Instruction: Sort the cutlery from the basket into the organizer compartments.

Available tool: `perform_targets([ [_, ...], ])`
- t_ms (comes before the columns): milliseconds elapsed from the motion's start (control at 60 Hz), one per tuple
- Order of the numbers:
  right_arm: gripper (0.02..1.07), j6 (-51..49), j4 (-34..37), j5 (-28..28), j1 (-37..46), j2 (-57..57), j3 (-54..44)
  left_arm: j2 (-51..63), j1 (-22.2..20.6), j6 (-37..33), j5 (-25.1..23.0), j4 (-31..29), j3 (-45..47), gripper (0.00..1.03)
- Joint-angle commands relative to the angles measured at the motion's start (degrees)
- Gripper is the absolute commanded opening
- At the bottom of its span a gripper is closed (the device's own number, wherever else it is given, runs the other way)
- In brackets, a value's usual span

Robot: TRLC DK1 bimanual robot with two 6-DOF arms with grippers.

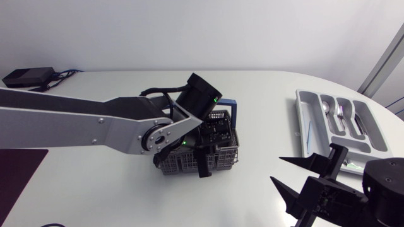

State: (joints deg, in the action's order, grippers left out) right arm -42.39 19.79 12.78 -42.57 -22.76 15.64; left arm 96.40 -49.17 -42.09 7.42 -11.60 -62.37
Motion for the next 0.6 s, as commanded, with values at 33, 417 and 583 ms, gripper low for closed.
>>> perform_targets([
  [33,0.62,0.6,0.7,-0.3,0.5,0.3,-1.2,0.9,0.5,-0.7,0.3,-1.2,-2.0,0.03],
  [417,0.62,1.4,0.5,-0.2,1.0,1.0,-0.1,-8.6,1.1,1.0,0.4,-2.6,-1.5,0.03],
  [583,0.62,2.2,0.4,0.1,1.0,1.4,0.9,-15.7,0.7,2.6,0.4,-1.8,0.5,0.03],
])
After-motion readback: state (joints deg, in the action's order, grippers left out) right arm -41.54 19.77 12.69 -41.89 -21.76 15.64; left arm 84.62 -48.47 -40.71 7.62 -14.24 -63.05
